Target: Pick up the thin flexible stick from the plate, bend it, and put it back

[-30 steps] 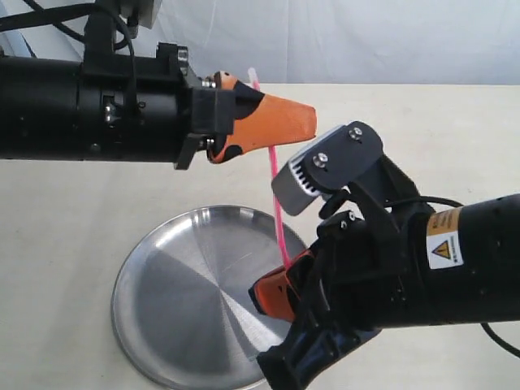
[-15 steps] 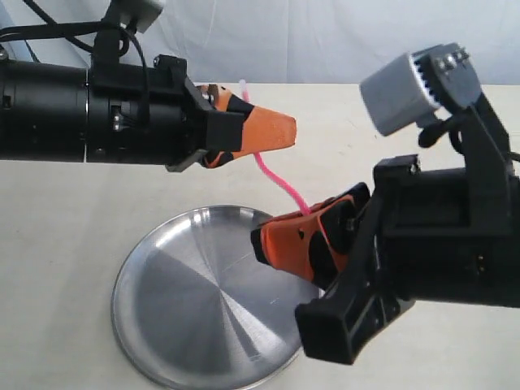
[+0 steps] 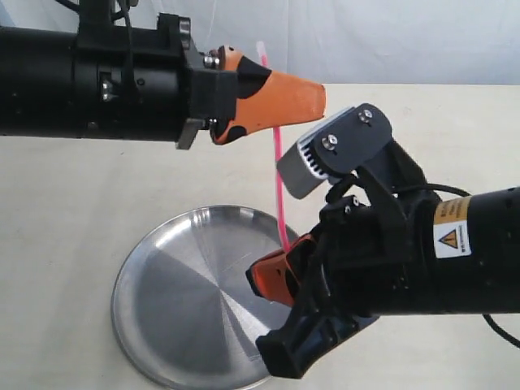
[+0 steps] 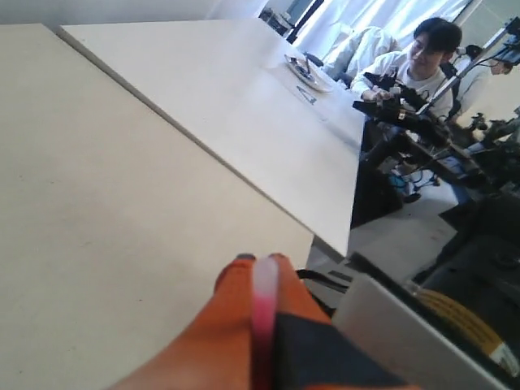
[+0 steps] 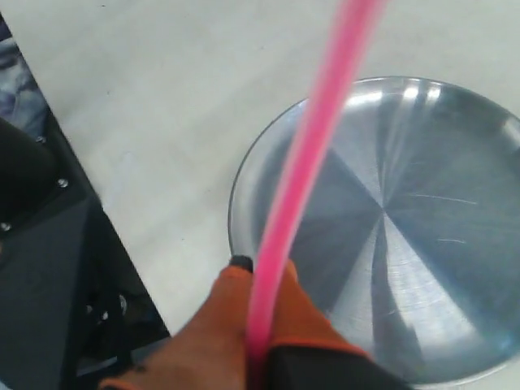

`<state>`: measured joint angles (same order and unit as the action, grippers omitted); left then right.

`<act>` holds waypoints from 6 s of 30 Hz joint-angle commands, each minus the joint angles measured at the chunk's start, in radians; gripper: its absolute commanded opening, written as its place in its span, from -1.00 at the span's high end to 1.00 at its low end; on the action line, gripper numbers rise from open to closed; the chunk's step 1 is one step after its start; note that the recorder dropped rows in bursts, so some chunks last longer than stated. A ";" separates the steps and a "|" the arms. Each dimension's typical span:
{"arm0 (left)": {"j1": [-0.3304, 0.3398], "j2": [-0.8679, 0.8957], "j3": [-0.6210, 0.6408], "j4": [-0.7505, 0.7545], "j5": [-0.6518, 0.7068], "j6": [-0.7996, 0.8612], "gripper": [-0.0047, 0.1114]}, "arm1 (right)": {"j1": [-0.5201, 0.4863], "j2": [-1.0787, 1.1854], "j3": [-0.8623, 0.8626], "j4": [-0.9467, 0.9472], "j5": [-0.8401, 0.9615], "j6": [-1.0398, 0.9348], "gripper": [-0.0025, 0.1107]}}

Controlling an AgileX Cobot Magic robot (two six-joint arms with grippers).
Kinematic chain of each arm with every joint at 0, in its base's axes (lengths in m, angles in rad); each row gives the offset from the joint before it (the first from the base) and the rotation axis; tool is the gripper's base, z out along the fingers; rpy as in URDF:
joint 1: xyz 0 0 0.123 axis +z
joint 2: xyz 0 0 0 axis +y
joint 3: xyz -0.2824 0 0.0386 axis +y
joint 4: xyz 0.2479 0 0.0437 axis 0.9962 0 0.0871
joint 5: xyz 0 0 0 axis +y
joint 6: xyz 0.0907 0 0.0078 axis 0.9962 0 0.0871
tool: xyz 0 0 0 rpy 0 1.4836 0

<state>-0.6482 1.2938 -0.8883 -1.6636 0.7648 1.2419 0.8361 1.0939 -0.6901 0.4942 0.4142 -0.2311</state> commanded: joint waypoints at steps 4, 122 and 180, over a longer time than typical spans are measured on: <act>-0.012 -0.002 0.002 0.252 -0.139 -0.095 0.92 | -0.008 -0.129 -0.016 0.078 -0.095 -0.003 0.97; -0.152 -0.110 0.002 0.113 -0.120 -0.135 0.92 | -0.010 -0.042 -0.014 -0.695 -0.039 0.595 0.97; -0.152 -0.142 0.002 0.136 -0.422 0.094 0.92 | -0.008 -0.156 -0.014 -0.226 -0.136 0.313 0.97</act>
<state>-0.7907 1.1486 -0.8914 -1.5860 0.3984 1.3283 0.8302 0.9911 -0.6940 0.1386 0.3555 0.2198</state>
